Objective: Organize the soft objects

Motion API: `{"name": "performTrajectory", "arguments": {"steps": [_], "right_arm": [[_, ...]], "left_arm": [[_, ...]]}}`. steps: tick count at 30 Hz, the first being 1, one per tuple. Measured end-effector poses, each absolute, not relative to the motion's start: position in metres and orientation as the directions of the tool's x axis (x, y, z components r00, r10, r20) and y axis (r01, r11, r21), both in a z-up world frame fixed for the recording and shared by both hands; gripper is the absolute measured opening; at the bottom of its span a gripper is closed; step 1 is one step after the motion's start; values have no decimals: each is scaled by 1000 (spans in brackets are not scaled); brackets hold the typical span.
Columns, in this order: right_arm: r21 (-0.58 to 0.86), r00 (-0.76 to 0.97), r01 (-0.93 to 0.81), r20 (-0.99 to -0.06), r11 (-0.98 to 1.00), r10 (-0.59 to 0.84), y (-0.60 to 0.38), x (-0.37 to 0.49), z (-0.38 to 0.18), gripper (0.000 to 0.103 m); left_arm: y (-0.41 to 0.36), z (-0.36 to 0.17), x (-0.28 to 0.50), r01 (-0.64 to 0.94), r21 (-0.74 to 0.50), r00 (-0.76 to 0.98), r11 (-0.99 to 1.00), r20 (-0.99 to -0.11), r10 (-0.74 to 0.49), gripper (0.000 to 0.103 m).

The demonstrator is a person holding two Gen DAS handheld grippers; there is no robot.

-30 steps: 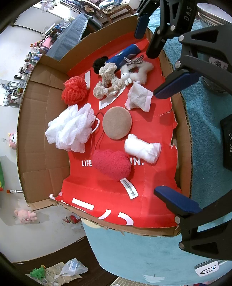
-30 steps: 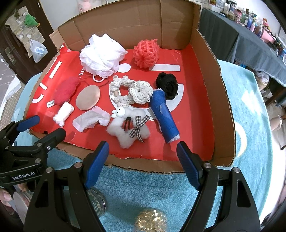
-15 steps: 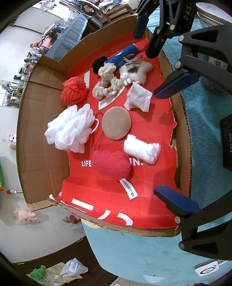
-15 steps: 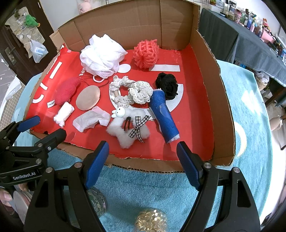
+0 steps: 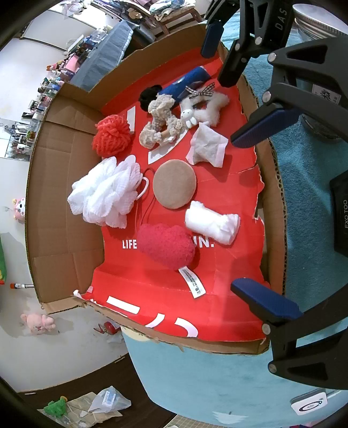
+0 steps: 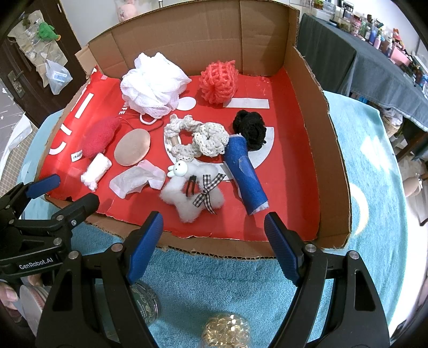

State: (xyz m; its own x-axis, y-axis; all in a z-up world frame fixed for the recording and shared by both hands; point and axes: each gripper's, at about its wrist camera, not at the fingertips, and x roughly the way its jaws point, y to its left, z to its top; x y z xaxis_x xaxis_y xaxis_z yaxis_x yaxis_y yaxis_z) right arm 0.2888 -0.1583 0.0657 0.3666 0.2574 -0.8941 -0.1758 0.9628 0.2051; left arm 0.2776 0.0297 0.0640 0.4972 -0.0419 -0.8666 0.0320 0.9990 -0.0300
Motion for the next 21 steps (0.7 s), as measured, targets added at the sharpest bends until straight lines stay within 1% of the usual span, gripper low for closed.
{"name": "performTrajectory", "arguments": {"steps": [12,17,21], "right_arm": [[204,369,-175,-894,963,256,-158,291,70,78],[214,380,-177,-886,961,267,-158,294,73,77],[161,434,-159,-875,974,216,-163,290,82,78]], "left_arm": [[30,64,277,16,-16,498,1000,-867,-22,100],[28,72,273,13,19,539,1000,-842,9,100],[35,91,265,-3,1,580,1000,-815,3,100]]}}
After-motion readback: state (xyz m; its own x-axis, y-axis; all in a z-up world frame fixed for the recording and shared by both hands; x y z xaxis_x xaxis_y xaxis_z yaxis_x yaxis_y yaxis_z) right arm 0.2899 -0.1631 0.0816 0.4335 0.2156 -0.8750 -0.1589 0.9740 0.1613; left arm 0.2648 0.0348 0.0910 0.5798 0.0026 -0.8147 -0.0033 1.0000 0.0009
